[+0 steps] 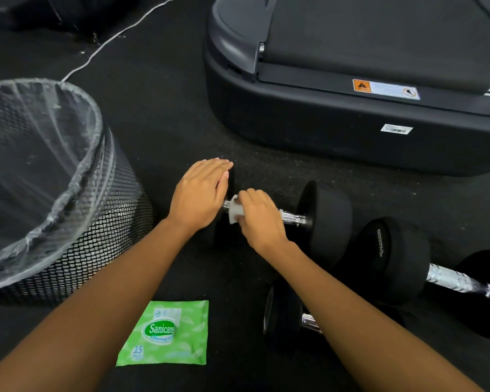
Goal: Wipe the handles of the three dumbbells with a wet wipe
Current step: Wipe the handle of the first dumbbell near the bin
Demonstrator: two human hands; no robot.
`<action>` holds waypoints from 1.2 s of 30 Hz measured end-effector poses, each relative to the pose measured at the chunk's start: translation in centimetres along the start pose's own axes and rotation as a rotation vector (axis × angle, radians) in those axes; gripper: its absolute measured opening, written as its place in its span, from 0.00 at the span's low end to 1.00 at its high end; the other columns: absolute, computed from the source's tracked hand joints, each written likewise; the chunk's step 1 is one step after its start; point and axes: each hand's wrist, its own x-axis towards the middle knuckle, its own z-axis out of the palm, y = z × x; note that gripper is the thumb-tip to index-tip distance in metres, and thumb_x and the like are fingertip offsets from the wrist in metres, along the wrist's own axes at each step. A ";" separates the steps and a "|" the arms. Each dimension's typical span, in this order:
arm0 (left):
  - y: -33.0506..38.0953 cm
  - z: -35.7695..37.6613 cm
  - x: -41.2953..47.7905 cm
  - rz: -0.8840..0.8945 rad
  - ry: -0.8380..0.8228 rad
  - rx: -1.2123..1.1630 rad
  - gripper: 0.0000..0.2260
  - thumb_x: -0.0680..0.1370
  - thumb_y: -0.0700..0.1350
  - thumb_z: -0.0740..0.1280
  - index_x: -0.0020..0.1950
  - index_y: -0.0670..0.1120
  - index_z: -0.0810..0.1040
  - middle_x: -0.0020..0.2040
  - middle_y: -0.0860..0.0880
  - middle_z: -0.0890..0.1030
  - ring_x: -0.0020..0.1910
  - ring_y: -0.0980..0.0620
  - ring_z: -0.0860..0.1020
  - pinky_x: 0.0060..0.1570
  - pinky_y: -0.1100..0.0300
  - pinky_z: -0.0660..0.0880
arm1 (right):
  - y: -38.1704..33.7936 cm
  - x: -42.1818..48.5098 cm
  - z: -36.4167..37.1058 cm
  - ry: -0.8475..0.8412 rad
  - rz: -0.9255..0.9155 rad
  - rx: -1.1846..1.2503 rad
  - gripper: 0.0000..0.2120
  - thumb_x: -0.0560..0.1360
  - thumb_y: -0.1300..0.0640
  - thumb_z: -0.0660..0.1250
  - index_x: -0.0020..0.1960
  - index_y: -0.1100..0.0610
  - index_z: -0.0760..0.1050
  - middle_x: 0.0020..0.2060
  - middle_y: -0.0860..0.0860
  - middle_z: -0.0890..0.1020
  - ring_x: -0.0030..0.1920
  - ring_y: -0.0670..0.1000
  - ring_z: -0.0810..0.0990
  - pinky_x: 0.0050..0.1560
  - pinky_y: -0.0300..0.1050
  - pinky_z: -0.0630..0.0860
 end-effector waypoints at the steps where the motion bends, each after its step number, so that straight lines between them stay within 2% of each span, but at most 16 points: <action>1: -0.1 0.0 0.0 -0.001 -0.003 -0.001 0.20 0.80 0.48 0.50 0.64 0.42 0.75 0.61 0.46 0.78 0.64 0.52 0.73 0.67 0.60 0.59 | 0.4 -0.2 0.0 -0.001 0.020 0.018 0.17 0.75 0.59 0.65 0.63 0.58 0.69 0.57 0.54 0.75 0.58 0.52 0.71 0.64 0.44 0.62; 3: -0.2 0.1 0.0 -0.001 0.000 0.000 0.20 0.80 0.48 0.50 0.64 0.42 0.75 0.61 0.46 0.78 0.64 0.52 0.73 0.67 0.61 0.59 | 0.9 -0.3 -0.1 -0.030 0.081 0.054 0.16 0.79 0.54 0.59 0.65 0.58 0.69 0.58 0.53 0.76 0.59 0.52 0.71 0.64 0.44 0.63; 5: -0.1 0.2 0.0 0.003 0.008 -0.002 0.20 0.80 0.47 0.51 0.63 0.42 0.75 0.61 0.46 0.79 0.64 0.51 0.73 0.67 0.60 0.59 | 0.9 0.5 -0.3 -0.083 0.125 0.042 0.15 0.81 0.52 0.55 0.62 0.59 0.72 0.55 0.55 0.78 0.56 0.54 0.73 0.60 0.45 0.64; 7: -0.1 0.2 0.1 0.006 0.015 -0.005 0.20 0.80 0.47 0.51 0.63 0.42 0.76 0.60 0.46 0.79 0.63 0.51 0.74 0.67 0.59 0.60 | 0.2 1.5 -0.4 -0.143 0.132 0.017 0.14 0.80 0.54 0.56 0.57 0.61 0.73 0.53 0.58 0.79 0.55 0.56 0.75 0.57 0.47 0.67; 9: -0.1 0.2 0.1 0.005 0.014 -0.008 0.20 0.80 0.47 0.51 0.63 0.42 0.76 0.60 0.46 0.79 0.63 0.51 0.74 0.67 0.59 0.61 | -0.3 2.1 -0.2 -0.180 0.119 0.040 0.11 0.79 0.57 0.59 0.57 0.62 0.72 0.54 0.59 0.78 0.56 0.57 0.75 0.56 0.47 0.68; 14: 0.0 0.1 0.0 -0.004 0.002 -0.003 0.21 0.80 0.48 0.50 0.64 0.42 0.75 0.61 0.46 0.78 0.64 0.51 0.73 0.67 0.59 0.60 | 0.8 0.2 -0.6 -0.098 0.052 0.136 0.17 0.77 0.61 0.62 0.65 0.58 0.69 0.60 0.54 0.76 0.61 0.53 0.71 0.63 0.43 0.63; 18: 0.0 0.0 -0.1 0.004 0.013 -0.012 0.20 0.80 0.48 0.51 0.63 0.42 0.76 0.61 0.46 0.79 0.64 0.51 0.73 0.67 0.59 0.60 | 2.2 -1.4 -1.0 -0.054 0.105 0.164 0.18 0.79 0.57 0.59 0.68 0.56 0.68 0.63 0.52 0.75 0.63 0.51 0.70 0.67 0.42 0.59; 23: 0.1 0.0 -0.1 -0.006 0.008 -0.019 0.20 0.80 0.48 0.50 0.63 0.42 0.76 0.61 0.45 0.79 0.64 0.50 0.73 0.67 0.58 0.61 | 0.9 1.0 -0.2 -0.127 0.177 0.092 0.13 0.80 0.56 0.56 0.59 0.61 0.73 0.54 0.58 0.79 0.55 0.56 0.75 0.57 0.48 0.69; 25: 0.1 0.0 0.0 -0.009 0.004 -0.017 0.21 0.80 0.48 0.50 0.63 0.42 0.76 0.61 0.45 0.79 0.64 0.50 0.73 0.67 0.58 0.61 | 0.3 1.9 0.1 -0.169 0.177 0.109 0.12 0.80 0.57 0.56 0.58 0.62 0.74 0.53 0.59 0.79 0.54 0.57 0.76 0.55 0.50 0.71; 29: 0.1 -0.2 -0.1 -0.014 -0.004 -0.016 0.21 0.80 0.48 0.49 0.63 0.42 0.75 0.61 0.45 0.78 0.64 0.50 0.73 0.68 0.58 0.60 | 0.2 0.9 0.0 -0.125 0.080 0.137 0.16 0.79 0.60 0.59 0.66 0.58 0.69 0.60 0.56 0.76 0.60 0.55 0.72 0.64 0.46 0.64; 32: 0.1 -0.1 -0.2 -0.009 -0.003 -0.021 0.21 0.80 0.48 0.50 0.64 0.42 0.75 0.61 0.46 0.78 0.64 0.51 0.73 0.68 0.59 0.60 | 1.6 -0.4 -0.6 -0.092 0.100 0.151 0.17 0.79 0.58 0.59 0.68 0.56 0.68 0.63 0.54 0.75 0.64 0.53 0.70 0.68 0.44 0.59; 36: 0.1 -0.1 -0.1 -0.013 -0.005 -0.028 0.21 0.80 0.48 0.50 0.64 0.42 0.75 0.61 0.46 0.78 0.64 0.51 0.73 0.68 0.59 0.59 | 1.6 0.2 -0.8 -0.113 0.188 0.098 0.14 0.80 0.56 0.56 0.62 0.59 0.73 0.56 0.56 0.78 0.58 0.56 0.74 0.58 0.46 0.67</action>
